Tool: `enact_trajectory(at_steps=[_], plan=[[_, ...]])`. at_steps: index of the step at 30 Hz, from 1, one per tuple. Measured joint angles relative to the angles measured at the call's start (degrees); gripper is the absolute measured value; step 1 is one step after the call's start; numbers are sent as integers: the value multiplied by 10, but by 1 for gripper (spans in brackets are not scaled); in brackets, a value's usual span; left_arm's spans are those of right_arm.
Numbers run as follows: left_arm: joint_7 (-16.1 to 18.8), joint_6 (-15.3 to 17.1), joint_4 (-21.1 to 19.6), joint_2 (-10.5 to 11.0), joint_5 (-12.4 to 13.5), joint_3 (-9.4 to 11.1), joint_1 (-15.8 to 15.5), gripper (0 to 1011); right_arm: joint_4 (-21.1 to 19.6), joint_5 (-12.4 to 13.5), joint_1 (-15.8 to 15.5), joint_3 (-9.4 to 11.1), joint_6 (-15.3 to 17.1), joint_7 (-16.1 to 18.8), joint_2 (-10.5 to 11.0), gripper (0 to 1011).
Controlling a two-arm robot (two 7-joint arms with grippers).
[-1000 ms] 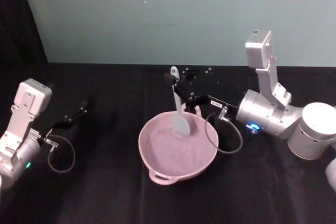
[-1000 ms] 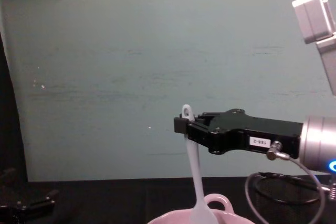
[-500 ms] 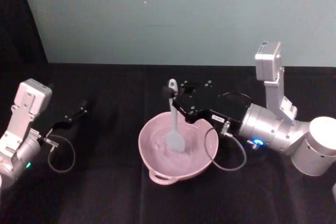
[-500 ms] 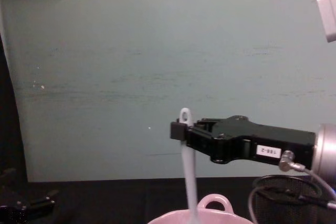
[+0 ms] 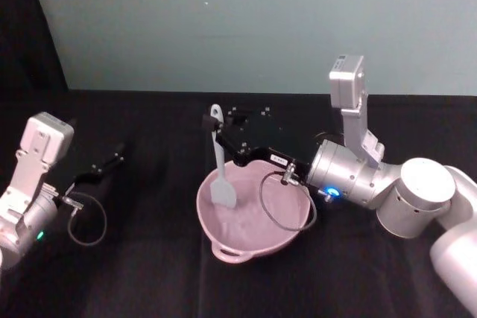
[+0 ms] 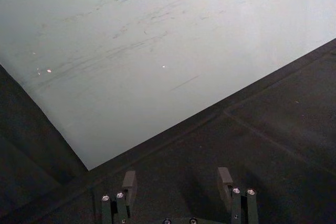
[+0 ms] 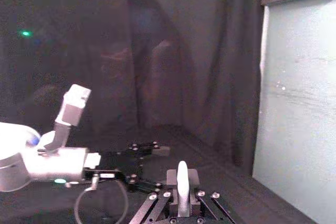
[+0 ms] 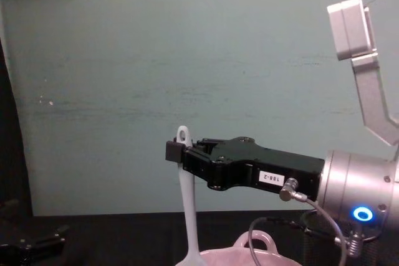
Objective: Use the one hand to pick up the spoon and stir the clear water in the bowl.
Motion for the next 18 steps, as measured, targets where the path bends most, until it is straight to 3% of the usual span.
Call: enact_trajectory(at_steps=[7,18], plan=[[0,0,0,0,0,0,0,1005,18,-22,7,9,-14,-23,-4,119],[0,0,0,0,0,0,0,1005,-35,-41,-24,39,-2,-49,36,119]])
